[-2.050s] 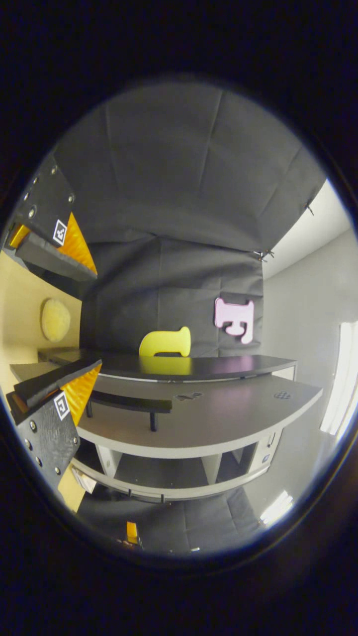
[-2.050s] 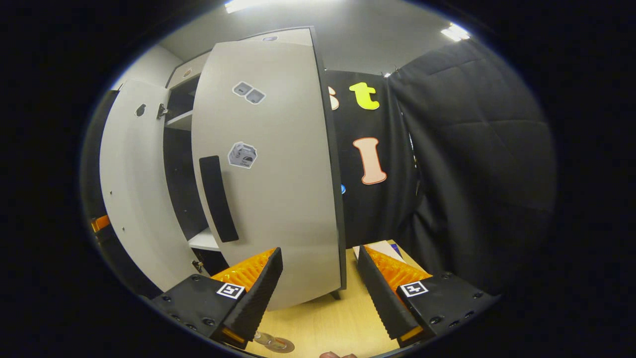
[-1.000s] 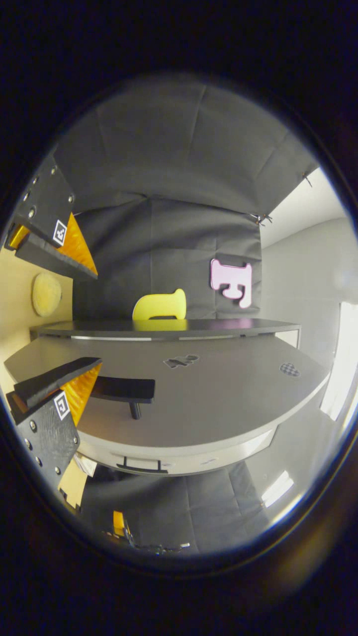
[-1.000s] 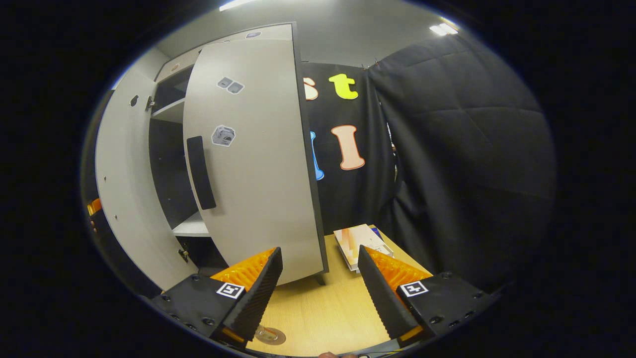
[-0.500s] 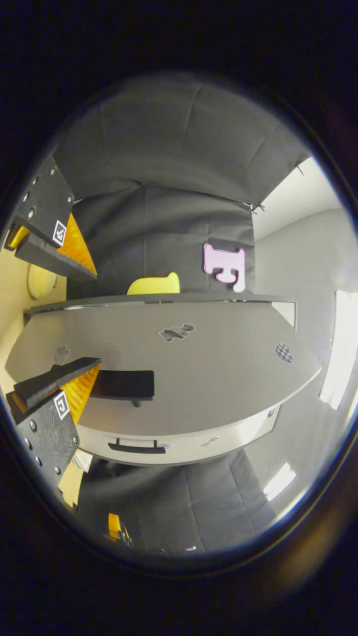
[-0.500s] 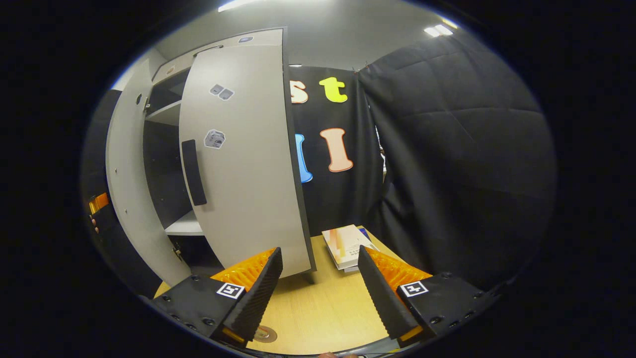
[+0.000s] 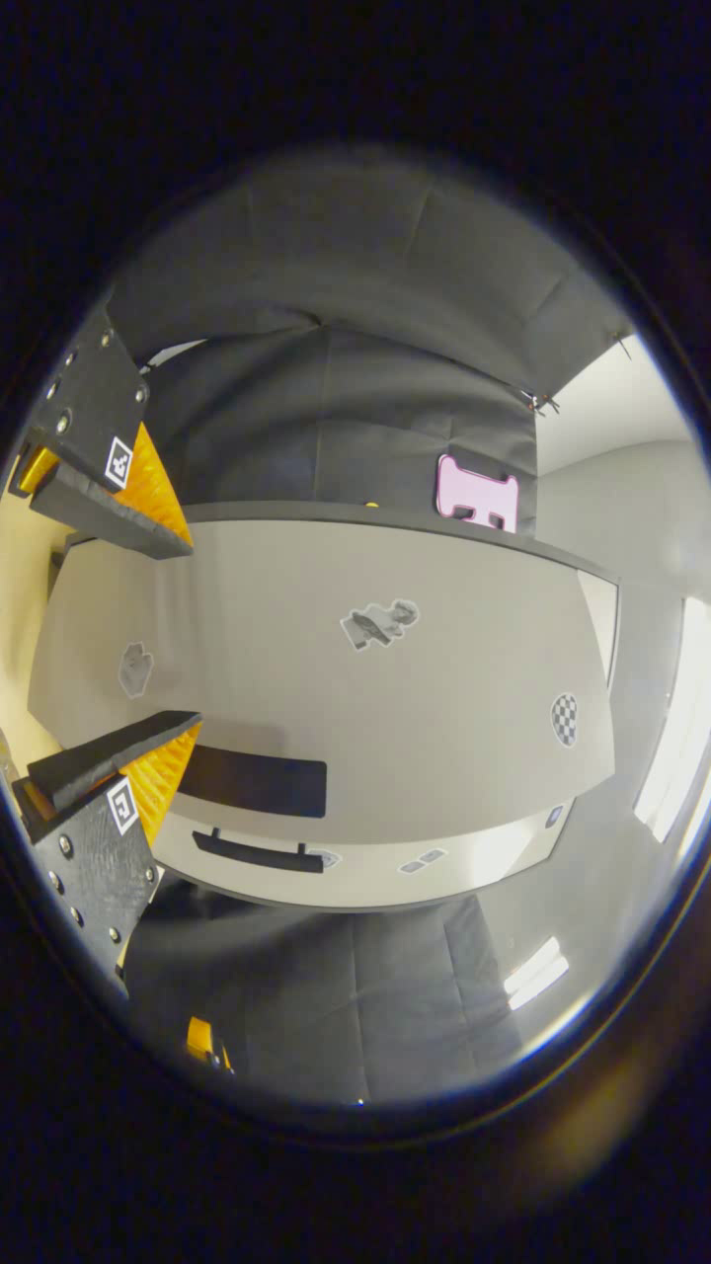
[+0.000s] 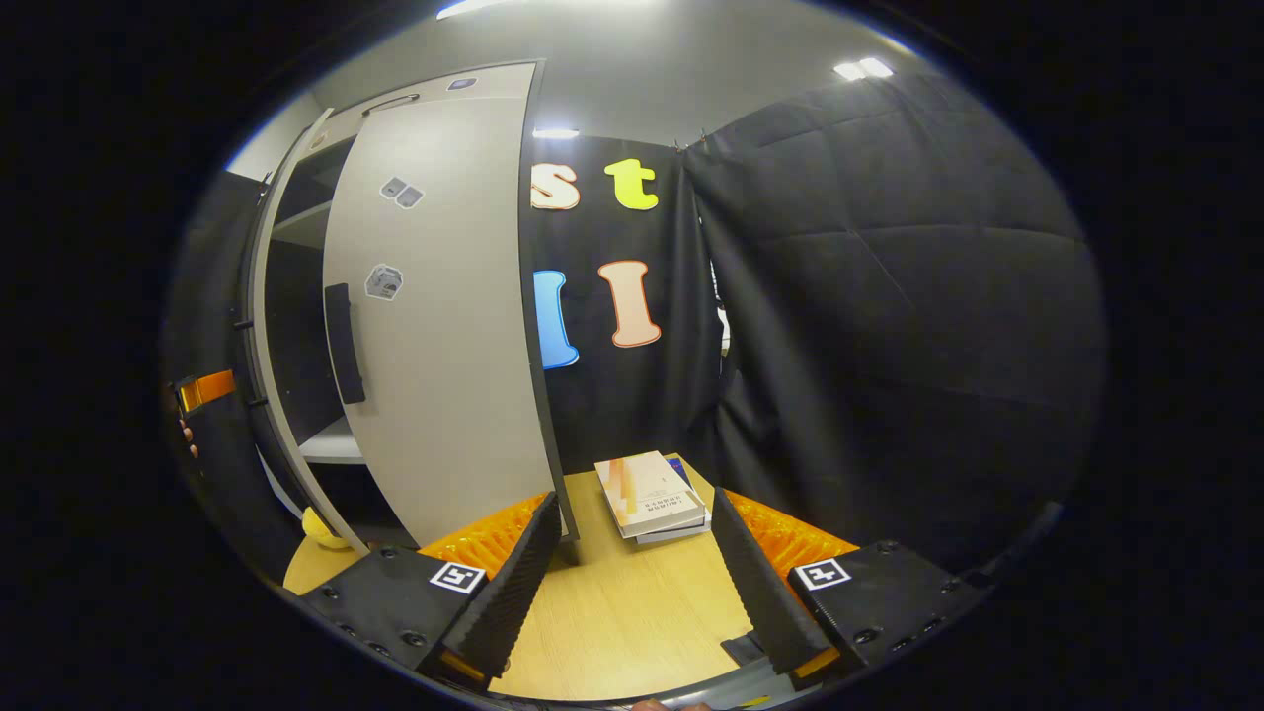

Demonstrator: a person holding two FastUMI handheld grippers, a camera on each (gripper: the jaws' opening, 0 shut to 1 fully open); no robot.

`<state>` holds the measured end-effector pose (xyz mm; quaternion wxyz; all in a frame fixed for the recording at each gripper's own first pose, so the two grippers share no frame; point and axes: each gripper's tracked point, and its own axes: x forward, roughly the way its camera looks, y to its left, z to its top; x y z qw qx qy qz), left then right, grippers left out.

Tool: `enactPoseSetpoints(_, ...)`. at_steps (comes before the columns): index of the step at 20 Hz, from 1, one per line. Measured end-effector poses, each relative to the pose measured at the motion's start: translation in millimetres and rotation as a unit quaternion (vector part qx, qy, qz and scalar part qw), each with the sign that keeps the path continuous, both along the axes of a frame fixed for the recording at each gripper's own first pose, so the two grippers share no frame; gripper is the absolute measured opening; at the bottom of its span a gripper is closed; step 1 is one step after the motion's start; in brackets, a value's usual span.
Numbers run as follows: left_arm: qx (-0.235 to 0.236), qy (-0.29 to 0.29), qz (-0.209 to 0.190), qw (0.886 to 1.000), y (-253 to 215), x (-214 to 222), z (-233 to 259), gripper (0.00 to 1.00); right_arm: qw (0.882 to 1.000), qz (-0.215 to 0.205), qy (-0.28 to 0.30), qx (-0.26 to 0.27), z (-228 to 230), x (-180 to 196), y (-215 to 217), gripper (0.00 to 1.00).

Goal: Grasp the bottle in the cabinet with the left hand and place it on the coaster, then close the right door with the right hand and the left door with the left hand.

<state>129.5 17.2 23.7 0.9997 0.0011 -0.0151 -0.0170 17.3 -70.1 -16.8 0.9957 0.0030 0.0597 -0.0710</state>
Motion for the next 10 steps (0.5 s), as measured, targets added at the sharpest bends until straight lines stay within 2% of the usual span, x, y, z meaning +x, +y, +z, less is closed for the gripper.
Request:
enactPoseSetpoints(3,0.006,-0.007,0.007,1.000,-3.6,-27.3,7.9,0.88,0.999,0.025,-0.017,-0.015,15.3,19.0,6.8,0.98)
enactPoseSetpoints(5,0.004,-0.015,0.017,1.000,-8.0,-43.9,19.7,0.89,0.998,0.052,-0.031,-0.005,28.8,33.2,15.4,0.98)
enactPoseSetpoints(10,-0.025,-0.038,0.030,0.999,-24.4,-92.8,34.3,0.89,0.991,0.119,-0.063,0.000,54.5,63.3,32.9,0.98)
